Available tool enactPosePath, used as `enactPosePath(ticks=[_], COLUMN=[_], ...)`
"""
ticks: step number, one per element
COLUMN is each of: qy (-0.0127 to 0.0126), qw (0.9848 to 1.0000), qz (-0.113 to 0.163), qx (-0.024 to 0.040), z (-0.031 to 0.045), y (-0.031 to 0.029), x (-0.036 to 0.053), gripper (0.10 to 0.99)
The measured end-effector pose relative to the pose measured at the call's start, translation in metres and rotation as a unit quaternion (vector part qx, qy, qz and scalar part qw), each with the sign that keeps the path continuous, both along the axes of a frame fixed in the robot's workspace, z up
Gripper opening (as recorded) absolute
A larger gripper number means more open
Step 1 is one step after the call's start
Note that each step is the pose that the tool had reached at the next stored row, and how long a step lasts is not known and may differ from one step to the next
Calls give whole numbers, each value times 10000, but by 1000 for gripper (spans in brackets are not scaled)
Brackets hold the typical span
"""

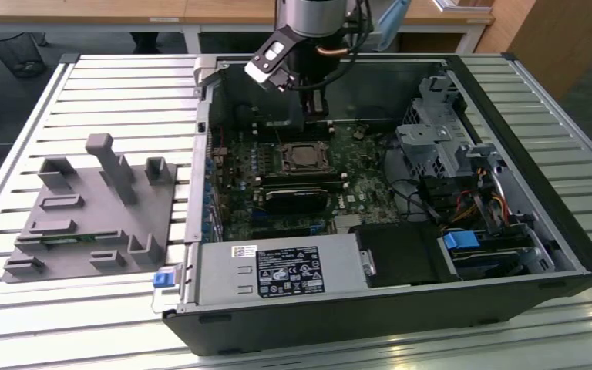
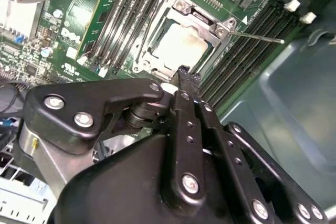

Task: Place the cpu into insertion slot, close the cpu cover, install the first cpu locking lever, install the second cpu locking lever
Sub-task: 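Install the first cpu locking lever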

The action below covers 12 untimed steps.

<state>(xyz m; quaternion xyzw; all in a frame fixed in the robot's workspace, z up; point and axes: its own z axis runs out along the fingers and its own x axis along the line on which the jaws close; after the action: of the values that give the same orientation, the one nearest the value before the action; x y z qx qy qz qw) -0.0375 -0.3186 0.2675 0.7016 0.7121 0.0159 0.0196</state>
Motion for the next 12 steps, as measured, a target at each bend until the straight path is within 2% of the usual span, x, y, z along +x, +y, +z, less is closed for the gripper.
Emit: enactPosePath(ticks=[5,8,12], qy=[0,0,0], qw=[10000,10000,9991], qz=[0,61,425], qx=[-1,10,9], z=[122,127,124], y=[0,0,0], x=[0,0,0], gripper=[106,106,106])
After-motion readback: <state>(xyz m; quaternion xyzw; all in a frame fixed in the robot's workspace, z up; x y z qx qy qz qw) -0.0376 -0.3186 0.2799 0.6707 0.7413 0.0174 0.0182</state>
